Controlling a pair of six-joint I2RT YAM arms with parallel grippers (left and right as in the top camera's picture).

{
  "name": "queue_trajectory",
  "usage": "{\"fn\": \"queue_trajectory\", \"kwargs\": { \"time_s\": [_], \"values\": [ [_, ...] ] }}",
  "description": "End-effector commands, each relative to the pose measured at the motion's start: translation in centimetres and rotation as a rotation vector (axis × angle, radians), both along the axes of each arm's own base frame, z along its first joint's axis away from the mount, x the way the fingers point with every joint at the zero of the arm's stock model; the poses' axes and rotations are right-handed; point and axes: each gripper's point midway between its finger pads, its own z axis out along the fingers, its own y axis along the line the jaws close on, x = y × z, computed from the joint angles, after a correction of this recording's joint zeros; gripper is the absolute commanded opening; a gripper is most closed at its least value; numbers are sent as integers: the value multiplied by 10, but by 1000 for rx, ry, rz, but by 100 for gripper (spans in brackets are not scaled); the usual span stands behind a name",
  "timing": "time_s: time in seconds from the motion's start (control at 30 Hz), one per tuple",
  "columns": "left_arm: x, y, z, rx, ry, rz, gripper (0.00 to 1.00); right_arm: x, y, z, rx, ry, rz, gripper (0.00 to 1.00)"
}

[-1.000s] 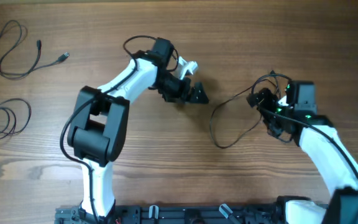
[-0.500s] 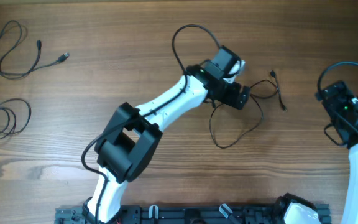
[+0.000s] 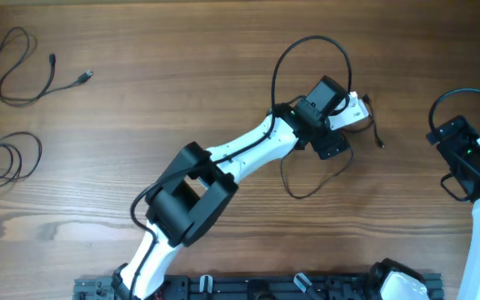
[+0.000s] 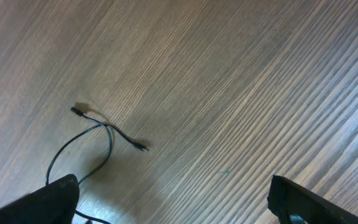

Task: Untangle cables

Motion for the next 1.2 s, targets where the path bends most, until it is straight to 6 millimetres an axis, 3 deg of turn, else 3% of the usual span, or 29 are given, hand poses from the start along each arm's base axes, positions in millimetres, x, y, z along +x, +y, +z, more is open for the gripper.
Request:
{"fn": "queue_trajectory", "kwargs": {
  "time_s": [0.0,0.03,0.07,0.1,0.17,0.27,0.4,0.5,0.63,0.7,0.73,0.8,0.9,1.03,1.17],
  "values": [
    [10,-15,-25,-30,-28,-33,94,2,0,12,-15,-31,14,100],
    [12,-18,-25,-43,-39,-34,87,2,0,12,-15,-30,15,100],
    [15,-23,-24,-64,-56,-35,69,2,0,12,-14,-31,14,100],
    [19,-26,-19,-97,-61,-40,33,2,0,12,-15,-31,14,100],
    [18,-27,-15,-133,-39,-64,4,1,0,11,-13,-28,14,100],
    [28,-26,-9,-171,-35,-32,4,0,1,10,-9,-20,14,100],
    [42,-14,18,-217,-11,50,4,-3,3,8,-2,-6,14,100],
    [22,-12,26,-219,64,-8,4,-3,3,8,-1,-5,14,100],
    [-6,-29,29,-255,124,-105,15,-3,3,8,-2,-5,14,100],
    [-14,-36,30,-259,122,-124,28,-3,2,9,-3,-9,14,100],
    [-22,-41,30,-260,135,-129,62,-3,2,9,-3,-9,14,100],
    [-31,-54,36,-309,206,-67,83,-3,2,8,-3,-7,14,100],
    [-24,-61,42,-365,255,75,97,-3,2,7,-12,0,34,100],
    [-10,-58,39,-431,393,408,99,-3,2,6,-10,3,33,100],
    [0,-54,34,-439,324,611,99,-5,3,5,-6,13,34,100]
  ]
}}
